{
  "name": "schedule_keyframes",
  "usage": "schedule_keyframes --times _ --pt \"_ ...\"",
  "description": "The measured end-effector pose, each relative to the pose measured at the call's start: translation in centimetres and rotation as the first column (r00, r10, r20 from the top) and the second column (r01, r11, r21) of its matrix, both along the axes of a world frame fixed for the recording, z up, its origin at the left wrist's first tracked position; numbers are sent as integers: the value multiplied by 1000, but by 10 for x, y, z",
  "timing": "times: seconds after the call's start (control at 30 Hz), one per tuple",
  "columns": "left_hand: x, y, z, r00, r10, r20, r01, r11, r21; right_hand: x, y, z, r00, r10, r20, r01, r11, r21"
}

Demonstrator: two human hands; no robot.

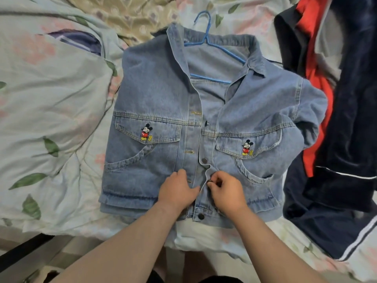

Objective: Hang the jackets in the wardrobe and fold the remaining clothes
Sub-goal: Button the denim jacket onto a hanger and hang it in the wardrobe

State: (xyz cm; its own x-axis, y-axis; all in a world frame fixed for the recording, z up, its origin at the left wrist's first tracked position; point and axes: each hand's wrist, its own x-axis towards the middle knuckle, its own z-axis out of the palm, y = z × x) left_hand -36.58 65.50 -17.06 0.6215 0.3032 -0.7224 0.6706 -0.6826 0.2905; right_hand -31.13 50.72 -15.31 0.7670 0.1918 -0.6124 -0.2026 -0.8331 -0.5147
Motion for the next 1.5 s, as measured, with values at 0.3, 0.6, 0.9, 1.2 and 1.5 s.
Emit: schedule_keyframes --times 0.3,0.6,0.9,1.2,1.5 --pt "1 27 21 965 243 96 -220 955 -199 -2 11 11 996 -14 -89 25 993 116" --pt "-19 19 49 972 195 132 -153 950 -272 -15 31 29 962 -49 -269 114 966 232" --pt "-22 14 48 910 369 190 -298 900 -320 -12 35 32 933 -167 -319 242 947 212" --pt "-20 13 57 699 712 -67 -632 570 -525 -10 36 29 888 -184 -422 314 913 260" --pt "-15 9 52 855 510 92 -439 807 -395 -9 39 30 698 -350 -625 578 791 201"
